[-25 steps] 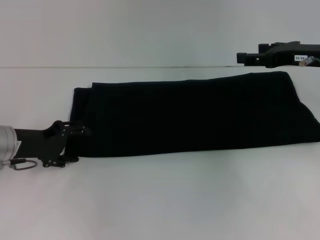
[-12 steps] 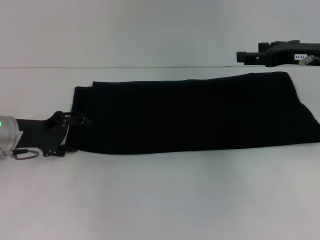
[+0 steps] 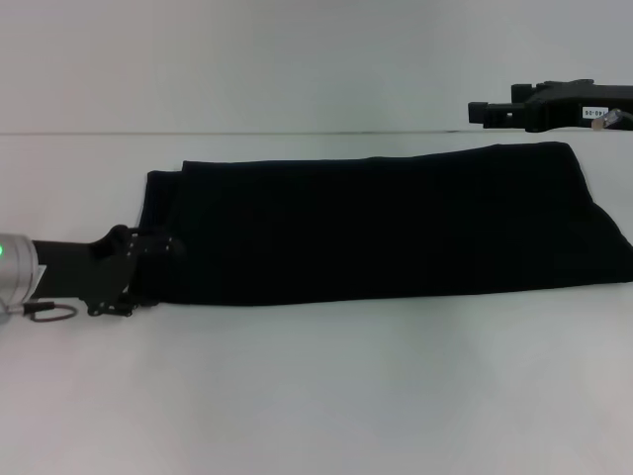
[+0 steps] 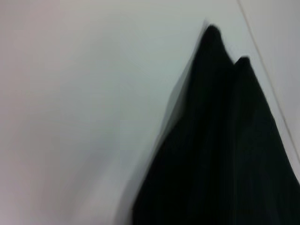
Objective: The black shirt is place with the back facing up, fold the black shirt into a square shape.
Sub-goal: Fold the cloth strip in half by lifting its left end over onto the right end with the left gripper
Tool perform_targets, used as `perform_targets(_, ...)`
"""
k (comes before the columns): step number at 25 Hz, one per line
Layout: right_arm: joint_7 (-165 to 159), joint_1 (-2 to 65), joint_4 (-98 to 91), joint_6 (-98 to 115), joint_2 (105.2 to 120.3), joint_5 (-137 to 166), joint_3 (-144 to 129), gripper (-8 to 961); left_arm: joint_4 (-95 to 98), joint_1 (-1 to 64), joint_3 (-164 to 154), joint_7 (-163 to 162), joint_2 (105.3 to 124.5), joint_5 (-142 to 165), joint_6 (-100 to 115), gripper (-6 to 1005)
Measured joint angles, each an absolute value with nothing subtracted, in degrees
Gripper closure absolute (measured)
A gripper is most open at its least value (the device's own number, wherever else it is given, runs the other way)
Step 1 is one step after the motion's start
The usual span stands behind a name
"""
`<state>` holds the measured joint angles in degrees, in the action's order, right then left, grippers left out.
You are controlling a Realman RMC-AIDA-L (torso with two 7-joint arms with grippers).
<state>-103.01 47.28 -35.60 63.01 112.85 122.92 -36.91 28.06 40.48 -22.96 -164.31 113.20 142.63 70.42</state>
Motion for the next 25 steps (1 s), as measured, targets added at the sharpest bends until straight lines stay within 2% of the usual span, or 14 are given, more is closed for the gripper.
perform_targets(13, -103.00, 47.55, -35.69, 62.93, 112.80, 122.86, -36.91, 68, 28.04, 38.64, -16.32, -166.02, 112.89, 142.64, 79.26, 155)
perform_targets(25, -103.48, 47.89, -36.23, 62.93, 112.89, 122.87, -36.92, 68, 26.99, 37.14, -12.60, -170.52, 113.21, 142.63, 76.36, 156)
